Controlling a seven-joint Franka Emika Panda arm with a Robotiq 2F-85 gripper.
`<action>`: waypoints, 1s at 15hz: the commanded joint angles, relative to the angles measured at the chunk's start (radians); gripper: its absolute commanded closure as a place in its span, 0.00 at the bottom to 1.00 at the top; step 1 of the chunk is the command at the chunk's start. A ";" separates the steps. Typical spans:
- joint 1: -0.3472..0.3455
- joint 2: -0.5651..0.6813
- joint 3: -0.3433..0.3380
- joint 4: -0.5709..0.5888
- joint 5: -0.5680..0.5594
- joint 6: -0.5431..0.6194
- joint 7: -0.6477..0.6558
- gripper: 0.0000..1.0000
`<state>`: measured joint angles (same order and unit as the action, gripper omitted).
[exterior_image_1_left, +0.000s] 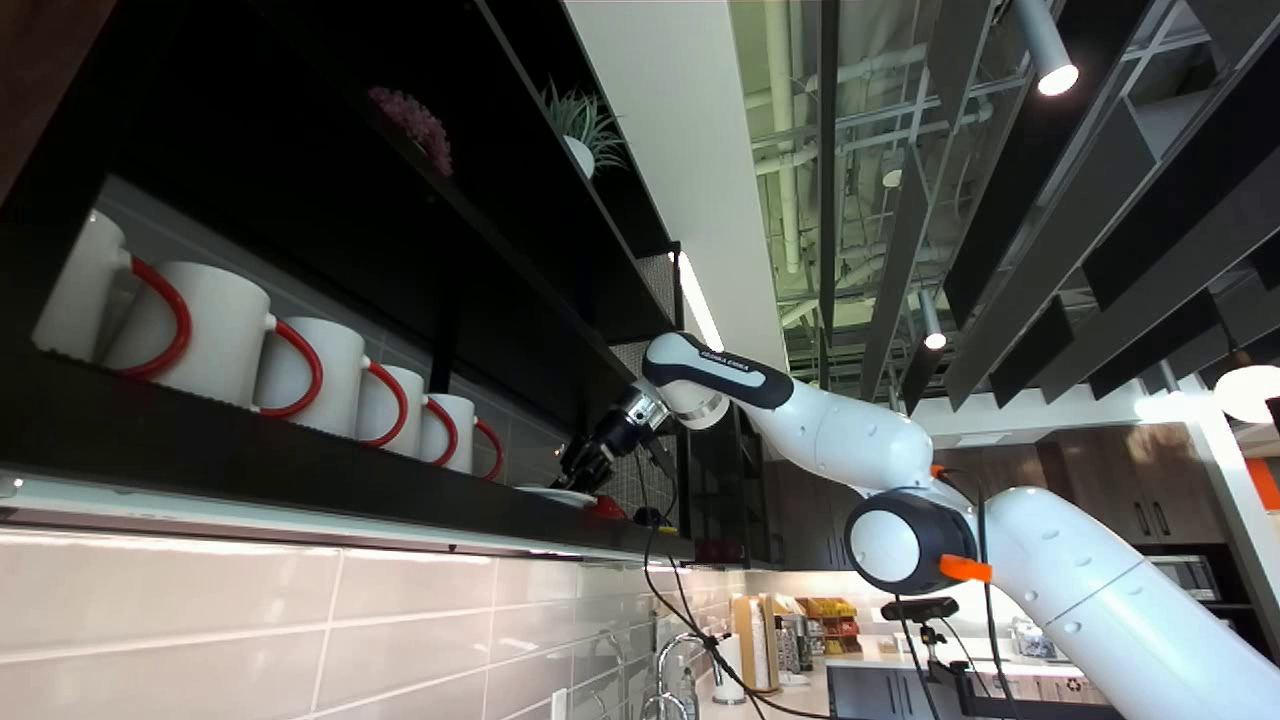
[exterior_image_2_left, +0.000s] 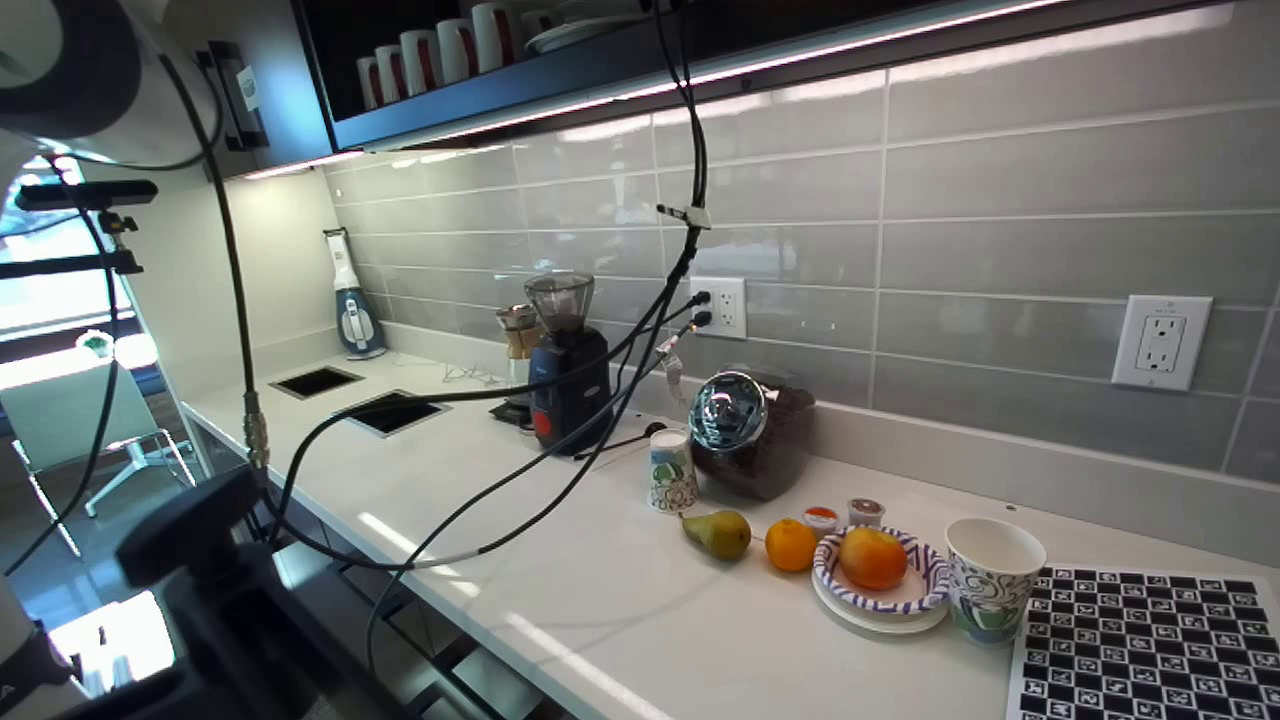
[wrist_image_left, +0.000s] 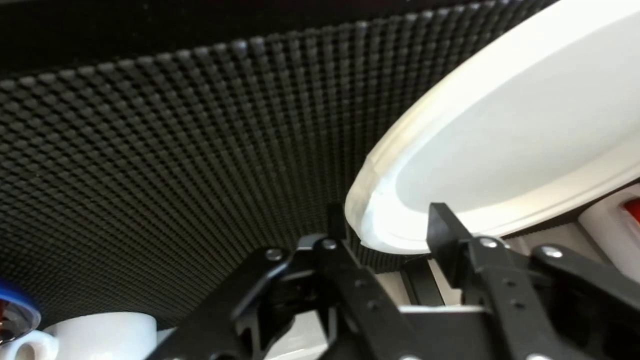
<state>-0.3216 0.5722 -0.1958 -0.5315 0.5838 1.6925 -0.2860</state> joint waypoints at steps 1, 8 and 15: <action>0.007 0.010 -0.007 0.020 -0.018 -0.007 0.012 0.67; 0.009 0.012 -0.009 0.020 -0.032 -0.023 0.007 0.69; 0.009 0.010 -0.008 0.023 -0.035 -0.021 0.009 1.00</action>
<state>-0.3189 0.5758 -0.1961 -0.5315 0.5671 1.6807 -0.2860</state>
